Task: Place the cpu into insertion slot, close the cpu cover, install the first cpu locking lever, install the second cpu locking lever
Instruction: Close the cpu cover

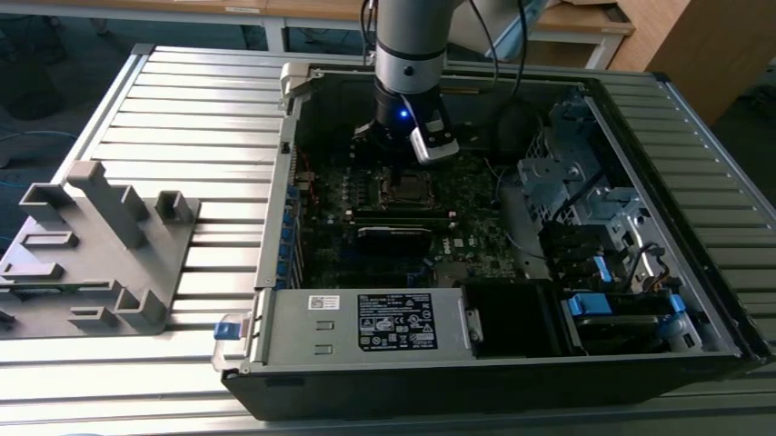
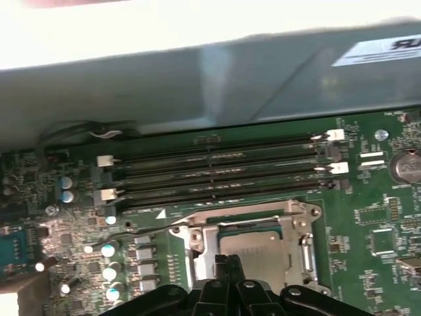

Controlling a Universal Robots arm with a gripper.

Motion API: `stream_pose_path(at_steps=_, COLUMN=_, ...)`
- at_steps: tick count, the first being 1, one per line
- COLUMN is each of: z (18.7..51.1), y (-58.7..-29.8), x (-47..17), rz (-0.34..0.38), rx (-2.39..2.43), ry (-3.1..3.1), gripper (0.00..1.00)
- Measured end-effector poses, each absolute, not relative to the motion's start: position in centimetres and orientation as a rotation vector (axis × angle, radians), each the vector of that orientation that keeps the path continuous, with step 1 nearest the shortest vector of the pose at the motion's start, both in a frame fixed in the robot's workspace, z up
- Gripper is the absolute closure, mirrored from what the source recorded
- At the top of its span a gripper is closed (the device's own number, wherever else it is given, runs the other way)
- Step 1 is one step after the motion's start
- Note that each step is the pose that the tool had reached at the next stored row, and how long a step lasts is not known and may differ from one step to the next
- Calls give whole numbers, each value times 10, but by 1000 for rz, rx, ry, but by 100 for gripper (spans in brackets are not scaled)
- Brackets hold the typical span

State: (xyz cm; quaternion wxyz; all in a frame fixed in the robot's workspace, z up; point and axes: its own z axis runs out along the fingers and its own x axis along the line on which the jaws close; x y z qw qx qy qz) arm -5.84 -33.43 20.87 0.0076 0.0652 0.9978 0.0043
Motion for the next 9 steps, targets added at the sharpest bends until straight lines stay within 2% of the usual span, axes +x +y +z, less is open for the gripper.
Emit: stream_pose_path(at_steps=9, z=209, y=-334, x=-63, rz=13, rx=194, ry=3119, gripper=89)
